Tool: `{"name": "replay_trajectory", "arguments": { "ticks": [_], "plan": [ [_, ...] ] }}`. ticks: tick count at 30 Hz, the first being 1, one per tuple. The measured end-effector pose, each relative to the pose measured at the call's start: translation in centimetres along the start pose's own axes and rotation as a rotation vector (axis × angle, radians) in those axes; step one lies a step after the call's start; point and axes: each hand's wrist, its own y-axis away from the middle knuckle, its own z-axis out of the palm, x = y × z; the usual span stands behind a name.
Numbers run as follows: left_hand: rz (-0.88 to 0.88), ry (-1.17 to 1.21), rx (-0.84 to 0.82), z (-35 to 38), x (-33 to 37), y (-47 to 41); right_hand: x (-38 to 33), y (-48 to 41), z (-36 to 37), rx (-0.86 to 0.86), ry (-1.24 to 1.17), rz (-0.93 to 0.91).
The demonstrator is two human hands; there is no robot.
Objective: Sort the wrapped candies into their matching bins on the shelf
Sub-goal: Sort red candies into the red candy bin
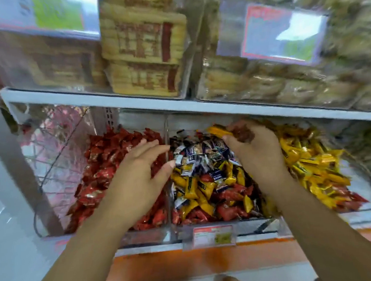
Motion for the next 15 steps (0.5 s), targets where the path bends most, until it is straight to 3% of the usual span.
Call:
{"name": "replay_trajectory", "arguments": {
  "ticks": [7, 11, 15],
  "plan": [
    [0.113, -0.03, -0.084, 3.6, 5.7, -1.6, 7.7, -0.1, -7.2, 0.418, 0.302, 0.121],
    [0.133, -0.059, -0.085, 4.7, 6.9, -2.8, 10.8, -1.0, -7.8, 0.392, 0.36, 0.204],
    [0.146, -0.061, -0.054, 4.5, 6.5, -3.3, 11.0, -0.7, -7.9, 0.376, 0.418, 0.155]
  ]
}}
